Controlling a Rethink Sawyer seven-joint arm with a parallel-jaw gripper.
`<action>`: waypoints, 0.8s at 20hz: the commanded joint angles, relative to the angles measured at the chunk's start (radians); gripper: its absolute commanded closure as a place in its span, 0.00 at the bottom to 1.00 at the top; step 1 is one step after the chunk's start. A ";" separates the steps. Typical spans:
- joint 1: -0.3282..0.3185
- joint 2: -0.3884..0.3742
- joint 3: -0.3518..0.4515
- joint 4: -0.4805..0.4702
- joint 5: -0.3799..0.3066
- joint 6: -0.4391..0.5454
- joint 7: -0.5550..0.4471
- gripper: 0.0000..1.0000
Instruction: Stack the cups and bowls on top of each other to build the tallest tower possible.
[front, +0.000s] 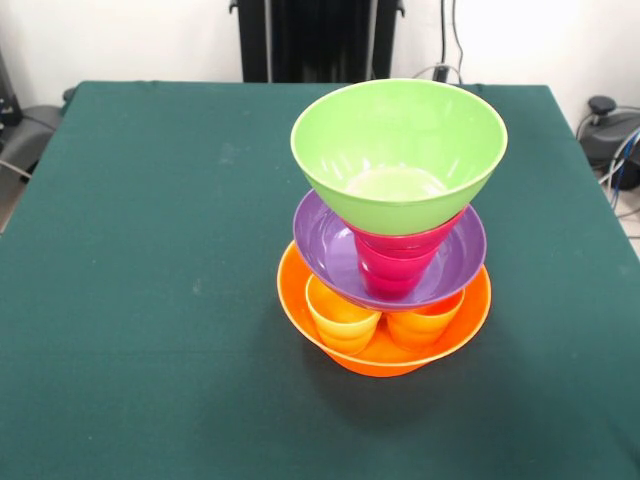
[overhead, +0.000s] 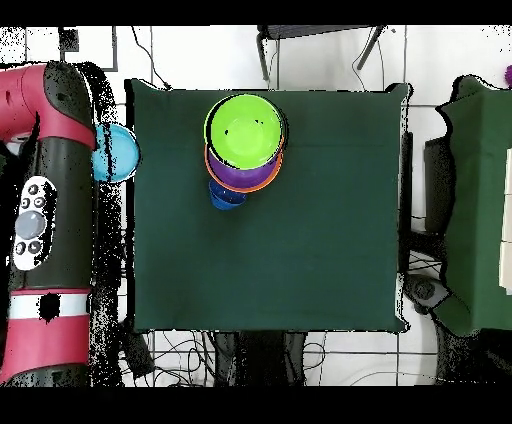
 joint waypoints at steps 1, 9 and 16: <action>-0.050 -0.051 0.066 0.110 -0.126 0.085 -0.045 1.00; -0.082 -0.082 0.102 0.122 -0.173 0.077 -0.104 1.00; -0.097 -0.109 0.126 0.124 -0.196 0.093 -0.132 1.00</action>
